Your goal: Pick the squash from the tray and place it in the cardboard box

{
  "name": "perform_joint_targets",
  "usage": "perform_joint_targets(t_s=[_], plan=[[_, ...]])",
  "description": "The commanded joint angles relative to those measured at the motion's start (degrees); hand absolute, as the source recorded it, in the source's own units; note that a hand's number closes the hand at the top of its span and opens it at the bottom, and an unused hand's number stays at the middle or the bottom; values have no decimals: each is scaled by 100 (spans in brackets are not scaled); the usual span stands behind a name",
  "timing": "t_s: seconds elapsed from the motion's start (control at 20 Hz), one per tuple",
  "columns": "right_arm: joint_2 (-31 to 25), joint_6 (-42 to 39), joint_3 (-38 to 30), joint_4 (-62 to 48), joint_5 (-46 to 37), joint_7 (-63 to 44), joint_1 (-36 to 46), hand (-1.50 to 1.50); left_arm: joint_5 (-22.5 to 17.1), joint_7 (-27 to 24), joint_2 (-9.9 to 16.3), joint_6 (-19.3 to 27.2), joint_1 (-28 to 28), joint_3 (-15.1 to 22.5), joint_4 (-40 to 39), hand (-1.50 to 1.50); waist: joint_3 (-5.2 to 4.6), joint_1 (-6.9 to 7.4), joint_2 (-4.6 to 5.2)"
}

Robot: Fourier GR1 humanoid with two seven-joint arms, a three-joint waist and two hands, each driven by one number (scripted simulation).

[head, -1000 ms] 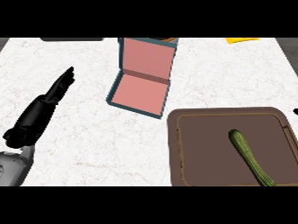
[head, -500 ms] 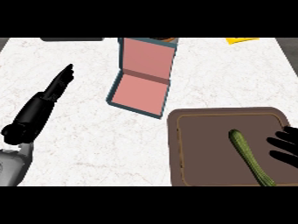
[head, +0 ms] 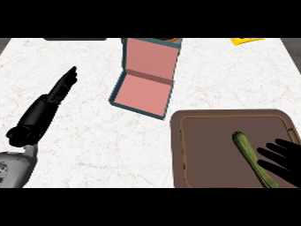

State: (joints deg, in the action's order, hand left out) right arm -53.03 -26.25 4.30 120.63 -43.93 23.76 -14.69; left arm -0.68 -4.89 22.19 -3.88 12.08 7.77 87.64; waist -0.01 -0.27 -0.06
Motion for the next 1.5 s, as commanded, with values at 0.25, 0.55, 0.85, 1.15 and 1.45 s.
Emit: perform_joint_targets(t_s=[0.25, 0.55, 0.85, 1.15, 1.45], plan=[[959, -46, 409, -216, -981, -185, 435, -150, 52, 290, -130, -362, 382, -366, -99, 0, 1, 24, 7], [1088, 88, 238, -740, -1598, 179, 485, -150, 380, -52, -320, -419, 151, -401, -191, 0, 1, 13, 7], [1584, 627, 393, -1149, -2188, 308, 349, -150, 425, 73, -395, -580, 13, -559, 36, 0, 2, 8, 4], [1680, 228, 353, -1142, -2294, 620, 363, -150, 607, 156, -587, -641, 62, -596, 93, 0, 1, 0, 1], [1980, 877, 269, -2054, -2688, 724, 675, -150, 700, -231, -611, -791, 165, -741, -418, 0, 2, -1, 9]])
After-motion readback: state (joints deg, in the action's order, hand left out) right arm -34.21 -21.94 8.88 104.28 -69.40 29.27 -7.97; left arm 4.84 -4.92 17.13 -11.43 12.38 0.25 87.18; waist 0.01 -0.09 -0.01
